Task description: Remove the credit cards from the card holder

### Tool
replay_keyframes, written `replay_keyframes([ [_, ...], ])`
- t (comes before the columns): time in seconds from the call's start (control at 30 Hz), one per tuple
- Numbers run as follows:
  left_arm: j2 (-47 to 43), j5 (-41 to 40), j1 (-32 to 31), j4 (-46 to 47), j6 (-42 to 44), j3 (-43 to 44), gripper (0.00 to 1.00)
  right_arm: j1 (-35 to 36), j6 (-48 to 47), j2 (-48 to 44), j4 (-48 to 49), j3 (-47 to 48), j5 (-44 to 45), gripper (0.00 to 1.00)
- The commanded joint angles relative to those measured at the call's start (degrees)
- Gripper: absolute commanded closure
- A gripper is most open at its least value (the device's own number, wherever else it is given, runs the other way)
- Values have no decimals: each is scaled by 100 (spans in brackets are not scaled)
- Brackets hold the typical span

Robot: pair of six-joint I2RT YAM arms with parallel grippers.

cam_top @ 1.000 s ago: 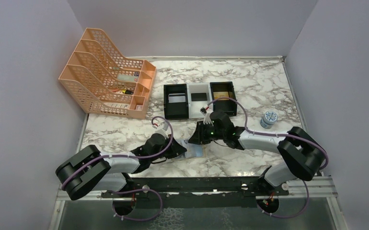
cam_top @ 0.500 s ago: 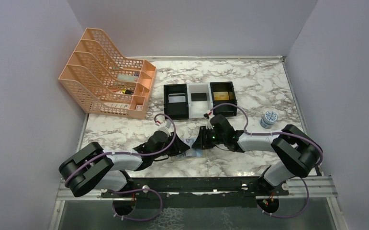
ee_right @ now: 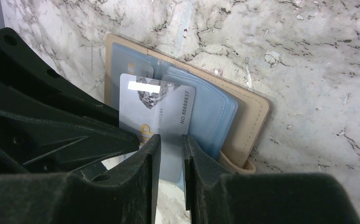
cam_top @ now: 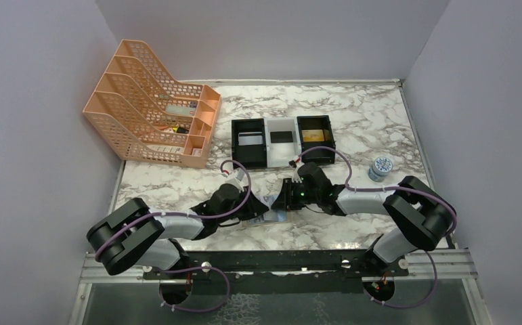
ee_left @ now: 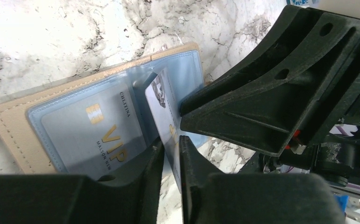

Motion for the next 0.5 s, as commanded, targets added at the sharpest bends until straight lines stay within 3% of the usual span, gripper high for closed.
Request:
replay_keyframes([
  [0.0, 213, 235, -40, 55, 146, 175, 83, 7, -6, 85, -27, -106, 252, 76],
  [0.3, -213, -91, -29, -130, -10, -117, 97, 7, -64, -52, -191, -63, 502, 75],
  [0.47, -703, -610, -19, -1269, 136, 31, 100, 8, -148, -120, -288, 1, 550, 74],
])
